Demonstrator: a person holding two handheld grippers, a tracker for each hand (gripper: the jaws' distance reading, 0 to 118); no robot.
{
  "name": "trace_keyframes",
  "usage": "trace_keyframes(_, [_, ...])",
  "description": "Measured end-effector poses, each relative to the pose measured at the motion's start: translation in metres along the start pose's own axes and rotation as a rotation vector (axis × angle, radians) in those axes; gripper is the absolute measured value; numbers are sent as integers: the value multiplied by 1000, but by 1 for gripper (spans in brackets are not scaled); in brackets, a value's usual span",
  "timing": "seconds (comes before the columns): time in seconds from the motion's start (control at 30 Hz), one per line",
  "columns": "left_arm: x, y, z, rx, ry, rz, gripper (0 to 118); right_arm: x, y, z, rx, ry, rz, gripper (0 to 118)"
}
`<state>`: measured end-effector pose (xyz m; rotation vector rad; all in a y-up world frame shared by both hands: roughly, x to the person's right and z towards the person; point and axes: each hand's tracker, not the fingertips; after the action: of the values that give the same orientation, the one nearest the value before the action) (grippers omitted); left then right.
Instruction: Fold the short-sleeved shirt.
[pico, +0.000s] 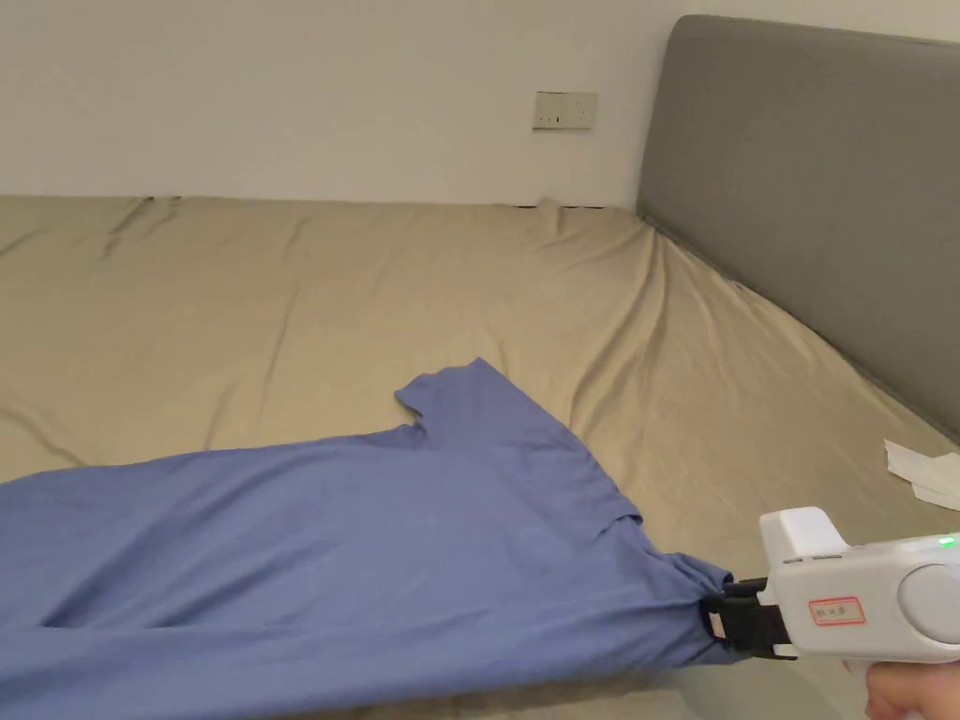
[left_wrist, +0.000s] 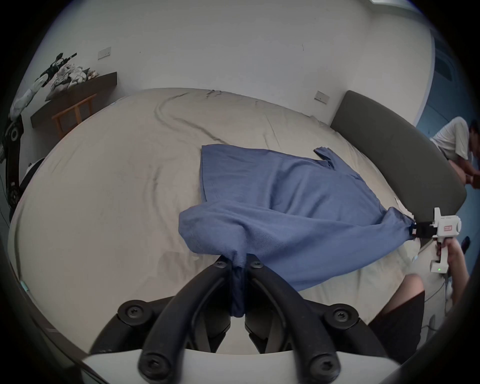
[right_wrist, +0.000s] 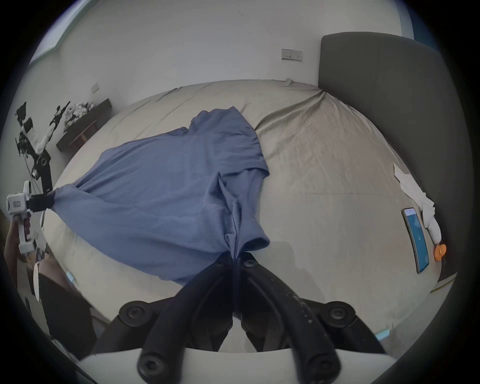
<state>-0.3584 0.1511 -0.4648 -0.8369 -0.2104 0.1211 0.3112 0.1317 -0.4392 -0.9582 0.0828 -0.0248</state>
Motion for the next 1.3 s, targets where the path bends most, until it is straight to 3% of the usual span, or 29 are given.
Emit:
trace_keyframes(0.2, [-12, -42, 27, -84, 4, 5, 6, -20, -52, 15, -114, 43, 30, 6])
trace_keyframes(0.4, [-14, -71, 16, -182, 8, 23, 8, -23, -74, -3, -155, 13, 21, 6])
trace_keyframes(0.43, [-11, -73, 13, -193, 16, 29, 12, -23, -74, -3, -161, 13, 4, 9])
trace_keyframes(0.47, [-9, -74, 12, -209, 46, 27, 27, -20, -74, -3, -155, 10, -25, 13])
trace_keyframes(0.5, [-7, -75, 13, -222, 98, -2, 62, -19, -73, 2, -130, -19, -81, 29])
trace_keyframes(0.53, [-6, -77, 16, -220, 126, -47, 86, -17, -72, 11, -98, -33, -116, 48])
trace_keyframes(0.57, [-7, -77, 20, -192, 130, -61, 101, -15, -71, 21, -66, -32, -123, 68])
trace_keyframes(0.6, [-7, -74, 29, -156, 106, -43, 102, -14, -69, 30, -27, -32, -120, 82])
trace_keyframes(0.67, [-5, -62, 49, -50, 50, 28, 90, -20, -58, 49, 76, -52, -133, 84])
trace_keyframes(0.73, [3, -47, 64, 88, 52, 84, 50, -34, -41, 66, 213, -74, -109, 76])
trace_keyframes(0.77, [9, -37, 69, 161, 59, 85, 23, -43, -28, 70, 255, -70, -67, 61])
trace_keyframes(0.8, [15, -28, 71, 208, 67, 66, 0, -51, -16, 73, 295, -67, -27, 34])
trace_keyframes(0.83, [23, -16, 69, 240, 91, 38, 0, -61, -2, 74, 335, -75, 16, 15])
trace_keyframes(0.93, [34, 24, 55, 300, 66, -39, 0, -87, 39, 67, 425, -87, 75, 1])
trace_keyframes(1.0, [33, 55, 30, 268, 59, -64, 0, -96, 72, 49, 393, -14, 100, 1])
trace_keyframes(1.17, [-11, 130, -78, 155, 49, 10, 2, -115, 130, -10, 366, -64, 137, 1])
trace_keyframes(1.3, [-44, 145, -182, -22, 193, -78, 71, -119, 144, -46, 316, -19, 133, 0])
